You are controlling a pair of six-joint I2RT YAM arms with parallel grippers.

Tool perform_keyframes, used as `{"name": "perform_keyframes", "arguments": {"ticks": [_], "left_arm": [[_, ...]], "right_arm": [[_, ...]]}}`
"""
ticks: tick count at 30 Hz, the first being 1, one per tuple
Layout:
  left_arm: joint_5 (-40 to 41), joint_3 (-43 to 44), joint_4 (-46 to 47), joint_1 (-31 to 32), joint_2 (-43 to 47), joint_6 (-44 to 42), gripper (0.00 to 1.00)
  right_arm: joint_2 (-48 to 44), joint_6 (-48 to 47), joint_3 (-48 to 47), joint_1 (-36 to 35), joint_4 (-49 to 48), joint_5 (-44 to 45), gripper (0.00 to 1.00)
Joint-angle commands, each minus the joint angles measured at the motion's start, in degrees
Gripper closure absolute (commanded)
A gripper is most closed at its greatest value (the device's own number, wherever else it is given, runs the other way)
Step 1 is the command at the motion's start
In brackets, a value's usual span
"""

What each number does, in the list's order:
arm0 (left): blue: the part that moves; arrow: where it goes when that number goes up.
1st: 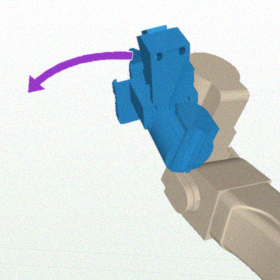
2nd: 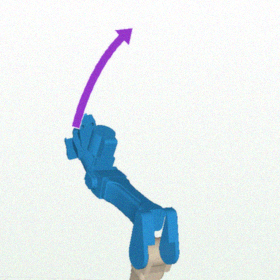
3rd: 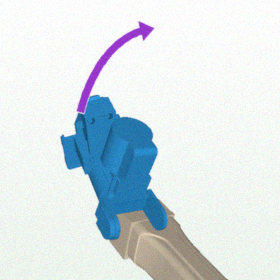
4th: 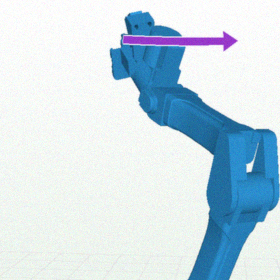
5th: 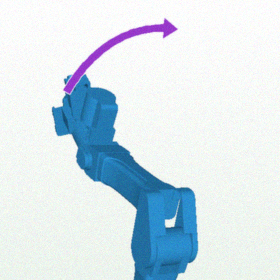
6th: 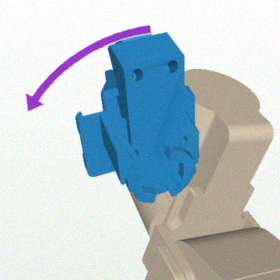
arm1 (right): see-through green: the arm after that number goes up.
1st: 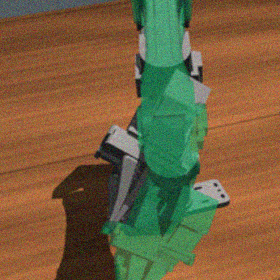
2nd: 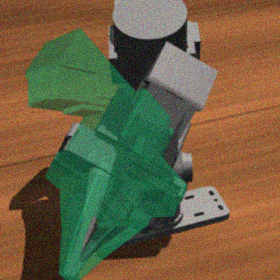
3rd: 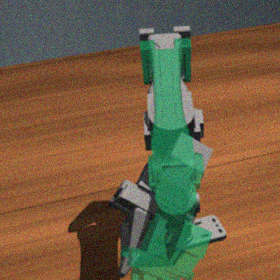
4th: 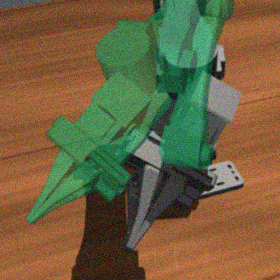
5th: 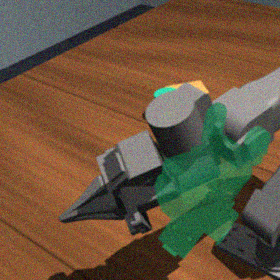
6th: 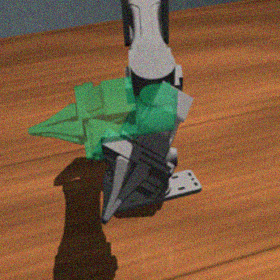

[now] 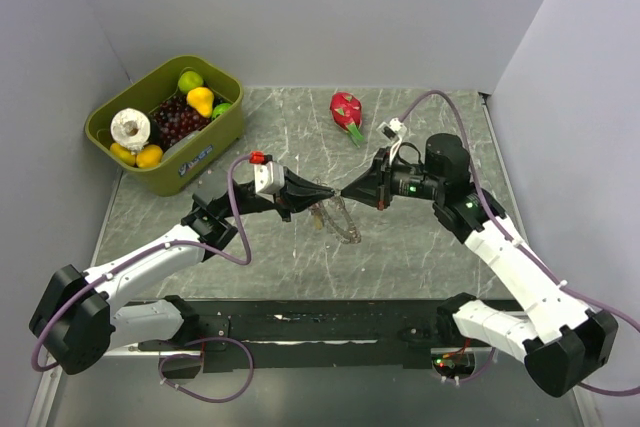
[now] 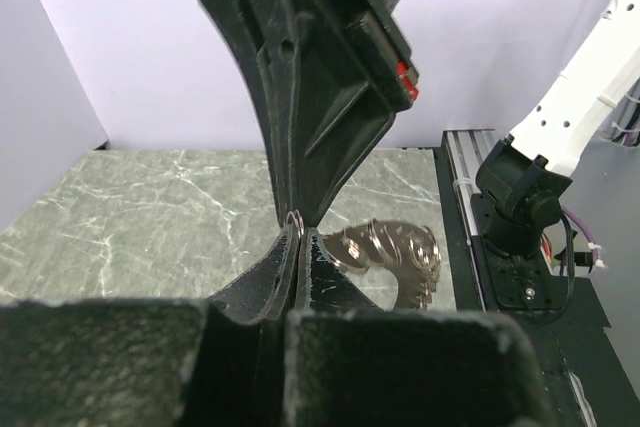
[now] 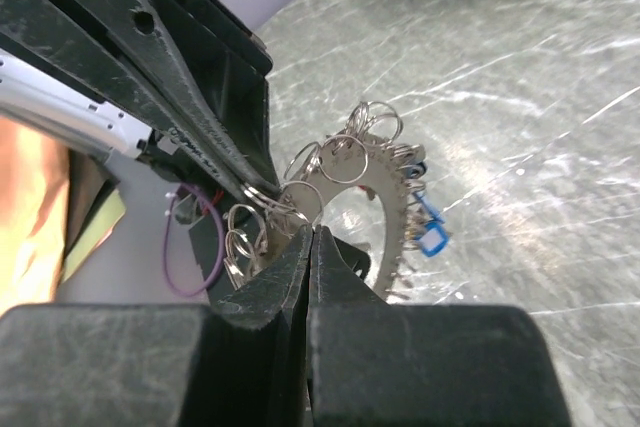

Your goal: Put the keys on the keyring

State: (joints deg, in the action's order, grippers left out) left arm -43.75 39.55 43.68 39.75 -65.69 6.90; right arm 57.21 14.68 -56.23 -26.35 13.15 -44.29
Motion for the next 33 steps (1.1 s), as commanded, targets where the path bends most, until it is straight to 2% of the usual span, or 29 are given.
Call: {"name": "perform_keyframes", "arguments": {"ticks": [1,10,12,15,16,18,19,22,25,33], "left_arm": [[-2.84,1.06,8.09,0.16,1.88,1.1,0.99],[-3.63,1.23,8.88,0.16,0.92,1.63,0.99],[-3.45,1.14,8.7,0.07,0.92,1.37,0.99],[-3.27,1.23,7.65,0.16,1.27,0.58,0.99],[-3.19,1.14,7.3,0.16,1.35,0.4,0.99],[-3.19,1.23,6.33,0.16,1.62,-0.12,0.99],[-3.27,1.23,5.98,0.16,1.62,-0.39,0.99],[-3.45,1.06,5.54,0.07,1.88,-0.57,0.99],[-3.8,0.97,5.71,0.15,1.88,-0.57,0.99],[-8.81,1.14,11.51,0.16,-0.05,2.86,0.99]], "right_arm": [[2.46,-1.4,0.68,0.33,-1.55,-2.37,1.0],[3.52,-2.98,0.42,0.33,-1.9,-5.71,1.0],[3.09,-3.95,0.42,0.33,-1.37,-5.37,0.96],[1.07,-6.05,0.68,0.33,-0.76,-4.84,0.84],[-0.42,-6.85,0.94,0.42,-0.49,-4.05,0.73],[-2.18,-8.69,1.29,0.33,0.21,-2.12,0.6],[-3.93,-9.48,1.64,0.33,0.39,-0.55,0.5],[-7.45,-11.95,2.52,0.42,0.39,1.31,0.37],[-9.83,-13.18,2.96,0.42,-0.4,1.58,0.36],[-9.14,-9.67,2.96,0.33,-6.81,-9.4,0.46]]}}
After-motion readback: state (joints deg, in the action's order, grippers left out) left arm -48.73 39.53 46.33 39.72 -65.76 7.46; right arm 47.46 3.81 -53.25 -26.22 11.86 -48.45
